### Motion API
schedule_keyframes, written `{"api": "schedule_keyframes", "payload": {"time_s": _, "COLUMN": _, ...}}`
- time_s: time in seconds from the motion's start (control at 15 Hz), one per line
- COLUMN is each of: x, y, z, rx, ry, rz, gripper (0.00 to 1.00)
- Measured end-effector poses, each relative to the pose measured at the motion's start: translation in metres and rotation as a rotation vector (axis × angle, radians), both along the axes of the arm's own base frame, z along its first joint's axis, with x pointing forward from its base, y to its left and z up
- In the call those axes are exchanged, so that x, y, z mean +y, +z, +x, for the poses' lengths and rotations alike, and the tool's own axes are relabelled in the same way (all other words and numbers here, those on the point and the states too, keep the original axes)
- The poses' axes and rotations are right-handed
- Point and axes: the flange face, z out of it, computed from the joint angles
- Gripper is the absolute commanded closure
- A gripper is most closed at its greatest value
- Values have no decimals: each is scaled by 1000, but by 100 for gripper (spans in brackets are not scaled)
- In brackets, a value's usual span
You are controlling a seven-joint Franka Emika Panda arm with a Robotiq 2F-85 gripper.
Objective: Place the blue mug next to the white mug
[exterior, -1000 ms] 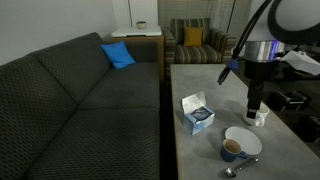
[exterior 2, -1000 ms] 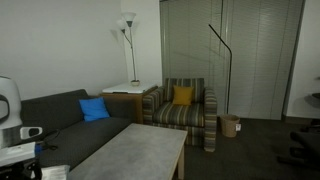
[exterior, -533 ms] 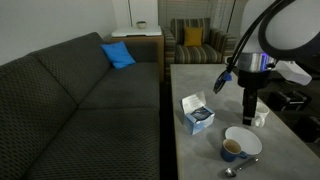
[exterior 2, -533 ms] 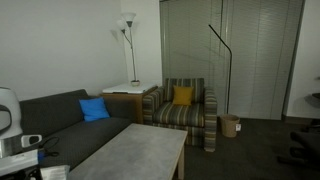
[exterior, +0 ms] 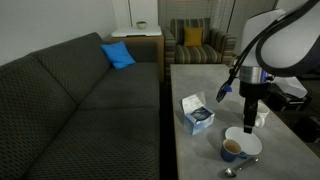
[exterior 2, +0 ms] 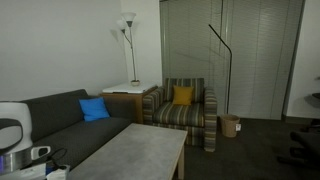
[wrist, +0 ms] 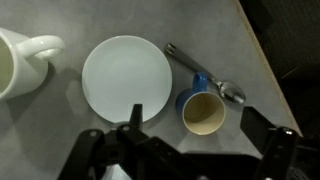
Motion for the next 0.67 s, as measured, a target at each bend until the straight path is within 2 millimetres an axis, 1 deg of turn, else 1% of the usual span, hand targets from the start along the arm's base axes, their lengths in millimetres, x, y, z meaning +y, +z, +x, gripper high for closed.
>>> {"api": "schedule_keyframes", "payload": {"time_s": 0.4, "x": 3, "y": 1, "z": 1, "rx": -3, "ry": 5, "rz": 1, "gripper": 0}}
{"api": "schedule_keyframes", "payload": {"time_s": 0.53, "x": 8, "y": -3, "z": -2, "rx": -4, "ry": 26, "rz": -12, "gripper": 0}}
{"api": "schedule_keyframes", "payload": {"time_s": 0.67, "x": 17, "y": -12, "z": -10, "rx": -3, "ry": 66, "rz": -43, "gripper": 0}}
